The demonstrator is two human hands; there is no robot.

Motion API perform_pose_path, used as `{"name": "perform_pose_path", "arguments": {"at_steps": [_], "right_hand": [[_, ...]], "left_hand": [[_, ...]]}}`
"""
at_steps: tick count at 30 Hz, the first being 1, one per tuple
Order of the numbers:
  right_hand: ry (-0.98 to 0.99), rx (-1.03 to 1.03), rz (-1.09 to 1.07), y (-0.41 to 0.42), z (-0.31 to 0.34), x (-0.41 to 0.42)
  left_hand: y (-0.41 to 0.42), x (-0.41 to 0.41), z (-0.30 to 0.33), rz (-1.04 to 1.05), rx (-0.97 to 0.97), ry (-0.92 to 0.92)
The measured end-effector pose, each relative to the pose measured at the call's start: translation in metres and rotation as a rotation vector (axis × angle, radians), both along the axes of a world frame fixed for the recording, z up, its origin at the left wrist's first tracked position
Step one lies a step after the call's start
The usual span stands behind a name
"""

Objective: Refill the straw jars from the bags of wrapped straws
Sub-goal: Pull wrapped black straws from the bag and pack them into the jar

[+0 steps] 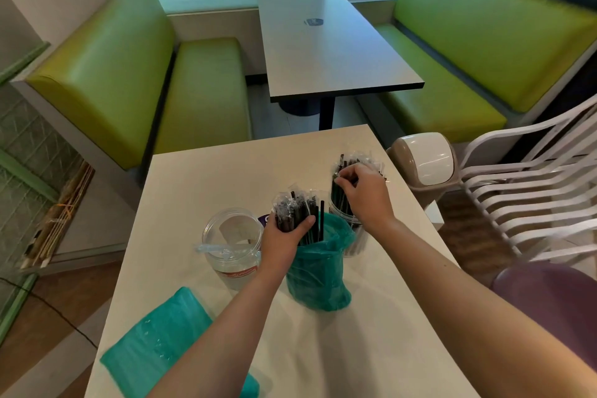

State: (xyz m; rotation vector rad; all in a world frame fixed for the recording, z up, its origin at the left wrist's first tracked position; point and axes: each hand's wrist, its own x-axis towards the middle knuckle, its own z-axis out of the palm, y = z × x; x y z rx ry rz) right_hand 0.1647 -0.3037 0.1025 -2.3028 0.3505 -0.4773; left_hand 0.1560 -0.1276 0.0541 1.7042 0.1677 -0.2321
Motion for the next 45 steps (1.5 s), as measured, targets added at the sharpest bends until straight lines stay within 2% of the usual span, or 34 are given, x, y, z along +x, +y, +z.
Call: {"name": "perform_pose_path", "arguments": {"at_steps": [4, 7, 9, 11, 20, 23, 29, 33, 36, 40, 41, 44, 45], "right_hand": [[-0.093, -0.353, -0.072, -0.001, 0.014, 0.006], [0.053, -0.514, -0.112, -0.006, 0.017, 0.013], [0.241, -0.500, -0.036, -0.011, 0.013, 0.019], [0.333, -0.421, 0.046, -0.015, 0.008, 0.022], [0.116, -0.232, 0.115, -0.026, 0.013, 0.025], [0.076, -0.251, 0.094, -0.028, 0.020, 0.025], [0.182, -0.494, 0.081, -0.031, 0.008, 0.018], [0.280, -0.592, 0.148, -0.034, 0.001, 0.019], [0.217, -0.609, 0.125, -0.032, 0.007, 0.015], [-0.068, -0.460, 0.000, -0.004, 0.017, -0.013], [-0.075, -0.338, -0.008, 0.007, 0.015, -0.023], [0.051, 0.202, 0.016, 0.038, -0.002, -0.050], [0.108, 0.299, 0.012, 0.046, -0.010, -0.057]], "left_hand": [[-0.001, 0.000, 0.001, 0.008, -0.009, 0.007], [-0.001, 0.000, 0.002, 0.003, 0.001, 0.004], [-0.001, 0.000, 0.002, 0.002, -0.007, 0.006], [0.000, 0.000, 0.003, 0.005, -0.021, 0.010], [0.001, 0.000, 0.002, 0.001, -0.004, 0.009], [0.001, 0.001, 0.000, -0.001, 0.000, 0.019], [0.001, -0.001, 0.000, -0.008, -0.004, 0.011], [0.001, -0.002, 0.000, -0.013, 0.001, 0.008], [0.001, -0.002, -0.001, -0.015, 0.006, 0.007], [0.001, -0.001, -0.001, -0.013, 0.016, 0.010], [0.001, -0.001, -0.001, -0.013, 0.014, 0.003], [0.001, 0.000, -0.003, -0.012, 0.026, -0.019], [0.001, -0.001, -0.004, -0.013, 0.032, -0.023]]}}
